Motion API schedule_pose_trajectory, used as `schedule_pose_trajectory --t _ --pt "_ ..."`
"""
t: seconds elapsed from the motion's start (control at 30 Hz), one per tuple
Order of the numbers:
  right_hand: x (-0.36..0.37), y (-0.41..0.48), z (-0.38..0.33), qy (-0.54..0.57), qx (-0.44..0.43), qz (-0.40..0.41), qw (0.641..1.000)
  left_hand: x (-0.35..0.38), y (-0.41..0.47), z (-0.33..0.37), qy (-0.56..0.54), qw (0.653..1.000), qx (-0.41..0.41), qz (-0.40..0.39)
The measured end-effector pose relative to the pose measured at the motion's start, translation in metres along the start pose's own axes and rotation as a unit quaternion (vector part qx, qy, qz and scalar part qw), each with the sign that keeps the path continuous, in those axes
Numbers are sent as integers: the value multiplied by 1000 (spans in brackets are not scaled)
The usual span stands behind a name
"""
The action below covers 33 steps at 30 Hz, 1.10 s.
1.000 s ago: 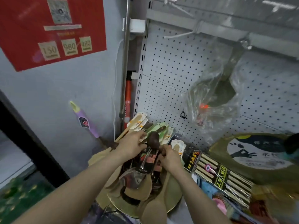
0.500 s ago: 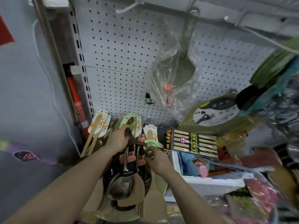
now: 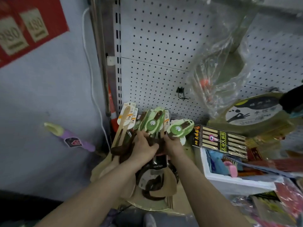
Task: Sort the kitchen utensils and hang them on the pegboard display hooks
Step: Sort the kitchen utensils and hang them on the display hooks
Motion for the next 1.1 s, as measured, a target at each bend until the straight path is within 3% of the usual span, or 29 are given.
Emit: schedule_pose_trajectory --t 0.2,0.33,0.43,0.63,0.77,0.93,1.03,1.1 --pt "17 -3 -7 2 -7 56 998 -12 -8 -14 76 993 34 -84" --pt "14 -3 -8 -53 -57 41 996 -32 10 -21 96 992 75 -16" --pt "10 -3 -5 -66 -55 32 996 -50 35 -27 125 991 36 14" --pt "-22 -9 0 -99 -47 64 992 -51 74 -41 214 975 -19 -50" --pt "-41 -16 10 -121 -43 62 990 -38 90 -43 329 942 -15 -63" --pt "-19 -24 10 -133 -71 21 988 -28 99 -43 364 928 -13 -82" --pt "11 -24 8 -132 -72 -26 988 -34 97 -47 421 904 76 31" --pt "32 -21 8 -143 -73 -50 986 -44 92 -56 383 916 51 104"
Point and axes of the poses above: each hand's wrist, its own y-axis towards the middle knuckle, its own x-axis out of the palm, z = x × y, the point moved 1 cm from there along y, towards the middle knuckle, and after that the axes turned 7 degrees about -x, right-handed, at the moved point
